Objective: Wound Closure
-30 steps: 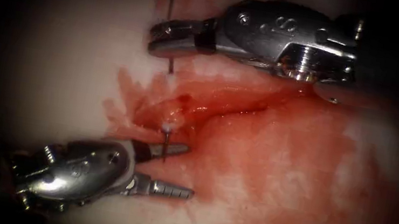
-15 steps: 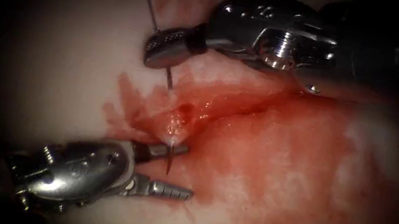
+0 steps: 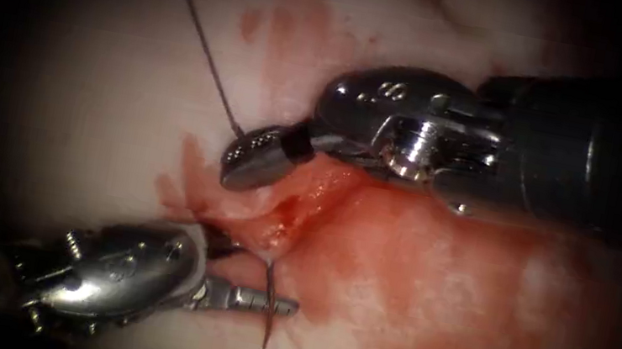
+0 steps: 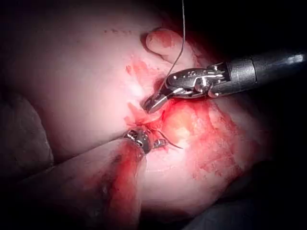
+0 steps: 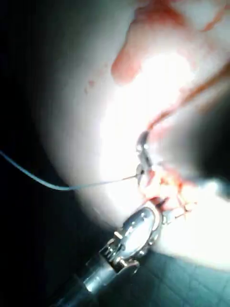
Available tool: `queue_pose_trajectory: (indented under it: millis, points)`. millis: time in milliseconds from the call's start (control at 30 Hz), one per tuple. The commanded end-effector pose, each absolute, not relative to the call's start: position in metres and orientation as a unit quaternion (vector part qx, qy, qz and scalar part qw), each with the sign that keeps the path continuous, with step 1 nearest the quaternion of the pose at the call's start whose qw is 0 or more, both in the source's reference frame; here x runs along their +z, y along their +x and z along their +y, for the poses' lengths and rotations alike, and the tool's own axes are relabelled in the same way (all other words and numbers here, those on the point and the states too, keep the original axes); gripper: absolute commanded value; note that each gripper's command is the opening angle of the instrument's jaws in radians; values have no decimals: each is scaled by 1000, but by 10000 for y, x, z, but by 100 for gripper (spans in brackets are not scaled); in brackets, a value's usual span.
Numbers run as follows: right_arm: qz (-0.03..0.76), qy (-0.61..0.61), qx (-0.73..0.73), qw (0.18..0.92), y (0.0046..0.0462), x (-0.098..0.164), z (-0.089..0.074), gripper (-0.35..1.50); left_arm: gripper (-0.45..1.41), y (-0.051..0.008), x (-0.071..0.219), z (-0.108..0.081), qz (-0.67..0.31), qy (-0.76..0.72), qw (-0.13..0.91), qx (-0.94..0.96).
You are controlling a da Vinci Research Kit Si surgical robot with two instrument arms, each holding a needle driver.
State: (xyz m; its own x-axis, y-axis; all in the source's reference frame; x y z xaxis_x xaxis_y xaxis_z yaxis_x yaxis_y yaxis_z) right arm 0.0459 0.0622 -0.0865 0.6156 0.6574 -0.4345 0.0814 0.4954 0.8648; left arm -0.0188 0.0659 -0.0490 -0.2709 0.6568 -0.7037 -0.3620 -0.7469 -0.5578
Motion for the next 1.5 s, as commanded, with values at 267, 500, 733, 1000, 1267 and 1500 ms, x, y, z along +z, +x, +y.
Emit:
queue_pose_trajectory:
  millis: [267,500,733,1000,1267,1500]
  points:
    - [481,327,149,799,458,-870,674,106,56,-194,-490,661,-132,-519,290,793]
    - [509,200,150,823,413,-894,744,131,57,-187,-503,660,-114,-538,224,804]
    - [527,162,194,811,371,-913,758,131,58,-170,-518,666,-91,-542,157,821]
    - [534,165,181,809,371,-895,733,130,60,-171,-532,679,-17,-526,99,845]
    - [532,162,180,811,374,-872,716,130,62,-179,-531,686,14,-525,107,844]
    - [539,164,189,804,376,-871,712,130,63,-188,-509,685,31,-517,105,849]
